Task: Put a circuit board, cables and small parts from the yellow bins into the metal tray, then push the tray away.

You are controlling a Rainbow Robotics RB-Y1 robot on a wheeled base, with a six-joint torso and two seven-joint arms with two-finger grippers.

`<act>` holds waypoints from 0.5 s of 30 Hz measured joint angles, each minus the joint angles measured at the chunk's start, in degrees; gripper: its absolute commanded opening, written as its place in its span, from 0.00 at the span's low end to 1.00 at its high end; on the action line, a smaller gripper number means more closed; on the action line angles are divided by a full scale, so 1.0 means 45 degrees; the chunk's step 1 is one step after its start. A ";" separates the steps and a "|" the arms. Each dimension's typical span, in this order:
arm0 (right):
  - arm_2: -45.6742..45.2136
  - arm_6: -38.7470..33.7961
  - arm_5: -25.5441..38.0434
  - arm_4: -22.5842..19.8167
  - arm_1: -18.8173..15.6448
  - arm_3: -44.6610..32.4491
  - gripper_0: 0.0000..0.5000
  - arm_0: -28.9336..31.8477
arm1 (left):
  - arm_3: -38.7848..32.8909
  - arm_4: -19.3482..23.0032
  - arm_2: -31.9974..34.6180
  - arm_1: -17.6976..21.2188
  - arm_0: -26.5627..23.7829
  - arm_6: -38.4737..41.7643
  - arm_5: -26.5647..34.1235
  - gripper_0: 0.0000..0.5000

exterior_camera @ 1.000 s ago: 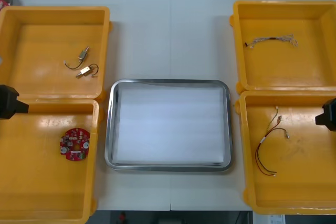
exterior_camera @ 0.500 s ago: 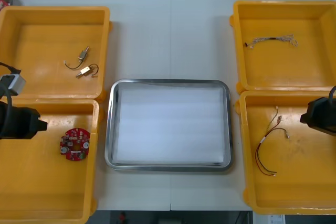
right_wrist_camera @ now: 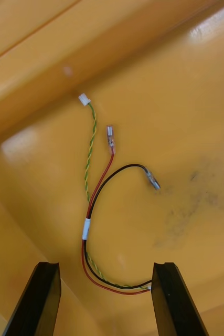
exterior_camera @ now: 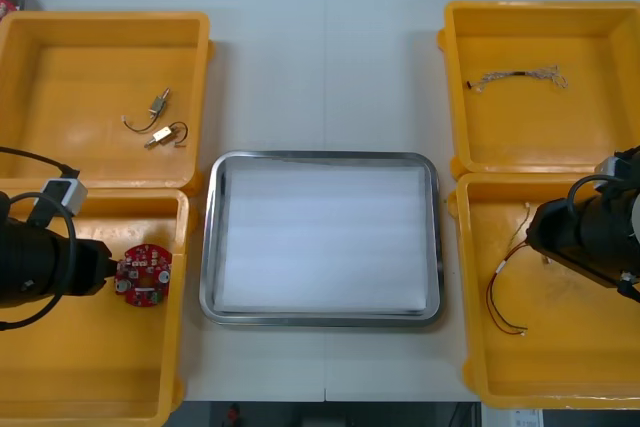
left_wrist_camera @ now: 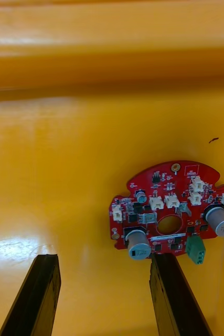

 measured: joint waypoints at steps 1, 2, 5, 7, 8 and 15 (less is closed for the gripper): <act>0.0069 -0.0056 0.0000 0.0117 0.0084 0.0000 1.00 0.0012 | 0.0000 -0.0170 -0.0128 -0.0102 0.0000 0.0000 -0.0031 1.00; 0.0126 -0.0055 0.0000 0.0219 0.0178 0.0000 1.00 0.0026 | 0.0000 -0.0323 -0.0263 -0.0201 0.0000 0.0000 -0.0062 1.00; 0.0191 -0.0055 0.0000 0.0380 0.0426 0.0001 1.00 0.0067 | 0.0000 -0.0636 -0.0613 -0.0419 0.0000 0.0000 -0.0102 1.00; 0.0191 -0.0056 0.0000 0.0438 0.0586 0.0005 1.00 0.0092 | 0.0000 -0.0834 -0.0843 -0.0523 0.0000 0.0000 -0.0113 1.00; 0.0191 -0.0056 0.0000 0.0439 0.0635 0.0013 1.00 0.0100 | 0.0000 -0.0931 -0.0947 -0.0544 0.0000 0.0000 -0.0122 1.00; 0.0191 -0.0060 0.0000 0.0431 0.0724 0.0586 1.00 0.0189 | 0.0000 -0.1956 -0.1660 -0.0558 0.0001 0.0001 -0.0272 1.00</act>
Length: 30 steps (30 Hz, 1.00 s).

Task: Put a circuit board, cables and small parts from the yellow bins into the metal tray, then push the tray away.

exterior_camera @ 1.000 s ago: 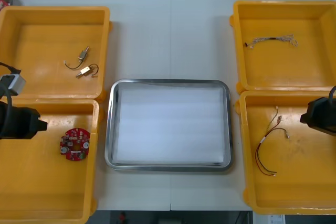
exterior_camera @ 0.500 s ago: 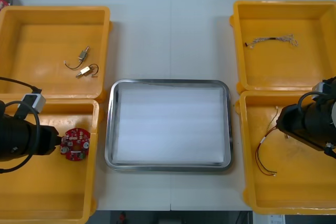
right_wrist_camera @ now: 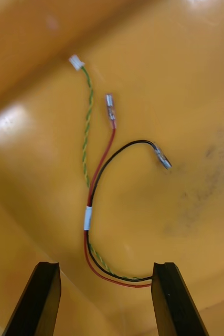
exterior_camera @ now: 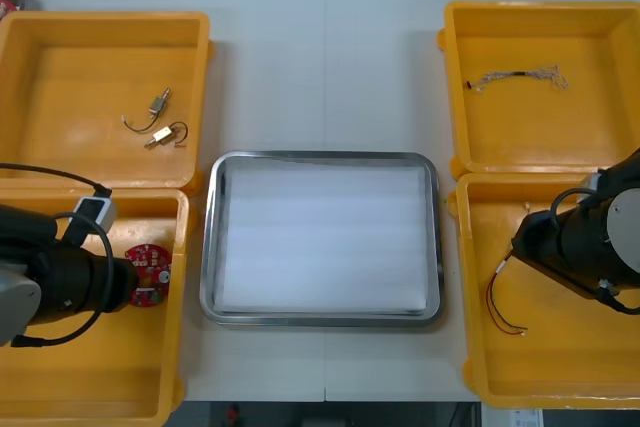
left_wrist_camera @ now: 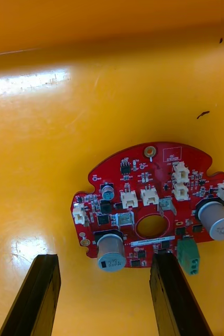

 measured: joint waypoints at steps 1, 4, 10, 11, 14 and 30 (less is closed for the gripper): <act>0.0000 -0.0001 0.0000 -0.0005 0.0000 0.0103 1.00 0.0010 | 0.0000 -0.0055 -0.0064 -0.0002 0.0000 0.0000 -0.0030 1.00; 0.0000 -0.0002 0.0000 -0.0016 0.0001 0.0334 1.00 0.0032 | 0.0000 -0.0116 -0.0130 -0.0015 0.0008 0.0000 -0.0045 1.00; 0.0017 -0.0030 -0.0338 -0.0050 0.0004 0.0755 1.00 0.0036 | 0.0130 -0.0236 -0.0130 -0.0089 0.0061 0.0001 -0.0365 1.00; 0.0031 -0.0092 -0.0497 -0.0054 0.0005 0.0823 1.00 0.0037 | 0.0200 -0.0239 -0.0131 -0.0103 0.0070 0.0001 -0.0488 1.00; 0.0091 -0.0642 -0.0823 -0.0074 0.0009 0.0996 1.00 0.0038 | 0.0353 -0.0257 -0.0167 -0.0119 0.0087 0.0001 -0.0756 1.00; 0.0802 -0.1231 -0.2401 -0.0109 0.0053 0.1984 1.00 0.0054 | 0.0568 -0.0672 -0.0584 -0.0125 0.0373 0.0001 -0.1130 1.00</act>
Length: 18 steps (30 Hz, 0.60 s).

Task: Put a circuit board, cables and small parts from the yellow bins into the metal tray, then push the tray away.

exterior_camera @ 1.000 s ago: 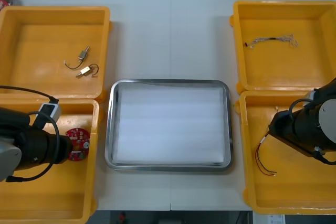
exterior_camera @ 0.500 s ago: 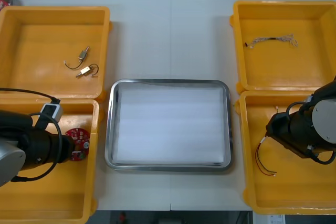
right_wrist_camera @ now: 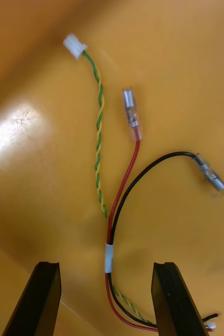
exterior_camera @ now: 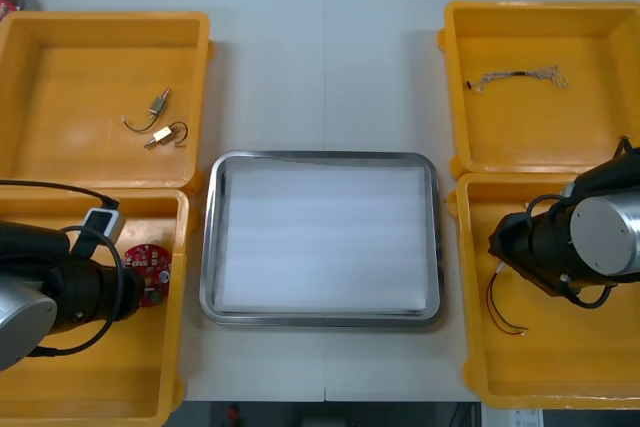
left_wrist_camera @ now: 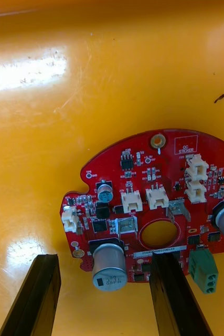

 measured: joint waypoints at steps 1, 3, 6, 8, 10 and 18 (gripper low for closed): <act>0.0057 -0.0058 -0.0010 -0.0002 0.0001 0.0020 1.00 0.0003 | 0.0000 0.0000 0.0000 0.0000 0.0023 0.0000 -0.0033 1.00; 0.0148 -0.0126 -0.0011 -0.0007 0.0001 0.0054 1.00 0.0008 | 0.0002 -0.0004 0.0000 -0.0001 0.0031 0.0000 -0.0068 0.84; 0.0275 -0.0216 -0.0084 -0.0005 0.0001 0.0126 1.00 0.0032 | 0.0003 -0.0081 0.0000 -0.0004 0.0031 0.0000 -0.0116 0.51; 0.0358 -0.0226 -0.0319 -0.0004 0.0001 0.0168 1.00 0.0096 | 0.0003 -0.0153 0.0000 -0.0004 0.0031 0.0000 -0.0155 0.24; 0.0396 -0.0231 -0.0504 -0.0004 0.0002 0.0234 1.00 0.0168 | 0.0003 -0.0170 0.0000 -0.0007 0.0031 0.0001 -0.0185 0.01; 0.0404 -0.0241 -0.0658 -0.0003 0.0002 0.0475 1.00 0.0320 | 0.0008 -0.0251 0.0000 -0.0007 0.0031 0.0001 -0.0194 0.01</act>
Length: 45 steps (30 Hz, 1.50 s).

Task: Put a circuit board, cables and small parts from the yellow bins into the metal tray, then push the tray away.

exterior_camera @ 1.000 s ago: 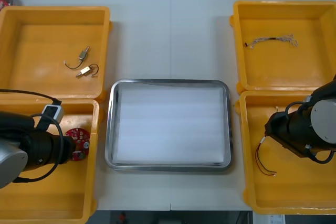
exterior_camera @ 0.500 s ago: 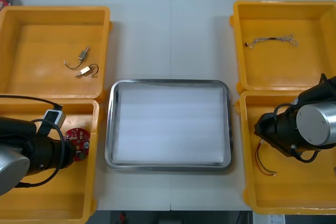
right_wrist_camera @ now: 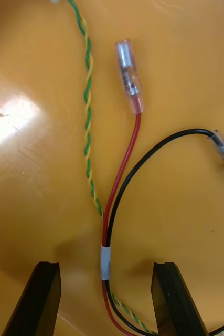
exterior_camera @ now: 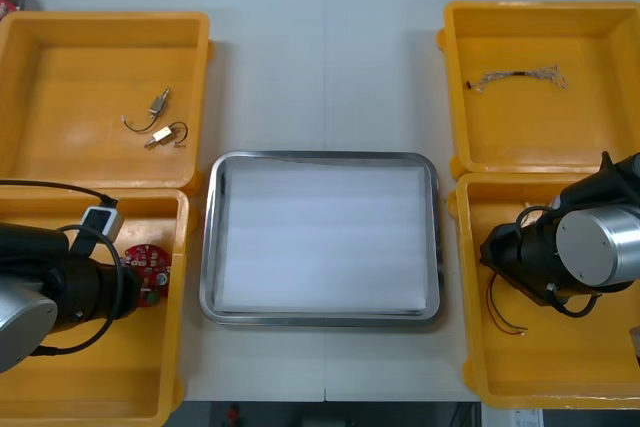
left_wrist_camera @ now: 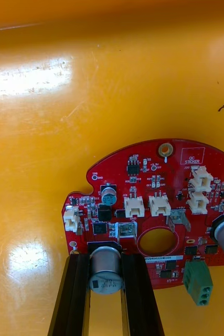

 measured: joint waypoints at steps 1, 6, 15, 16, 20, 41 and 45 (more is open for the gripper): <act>0.0000 0.0000 -0.0008 0.0000 0.0000 0.0016 1.00 0.0008 | 0.0000 -0.0020 0.0000 0.0000 0.0000 0.0000 -0.0002 0.00; 0.0008 0.0000 -0.0139 0.0000 0.0000 0.0197 1.00 0.0030 | 0.0001 -0.0018 0.0003 0.0000 0.0000 0.0000 -0.0004 0.00; 0.0038 -0.0001 -0.0321 0.0000 0.0000 0.0338 1.00 0.0046 | -0.0144 0.1578 0.1007 0.0091 0.0000 0.0000 0.0667 0.01; 0.0042 -0.0001 -0.0322 0.0000 0.0000 0.0338 1.00 0.0047 | -0.0263 0.1759 0.1237 0.0138 0.0000 0.0000 0.0955 0.00; 0.0046 -0.0002 -0.0326 -0.0002 0.0000 0.0338 0.25 0.0056 | -0.0845 0.2421 0.2039 0.0400 0.0000 0.0000 0.1849 0.00; -0.0839 -0.0004 0.1160 -0.0236 -0.0013 -0.0972 0.00 0.0070 | -0.2870 0.6802 0.4667 0.1312 -0.2056 0.0000 0.6450 0.01; -0.1610 -0.0002 0.2154 -0.0464 -0.0180 -0.1839 0.00 0.0067 | -0.2872 0.6938 0.4139 0.1314 -0.3038 0.0000 0.6518 0.00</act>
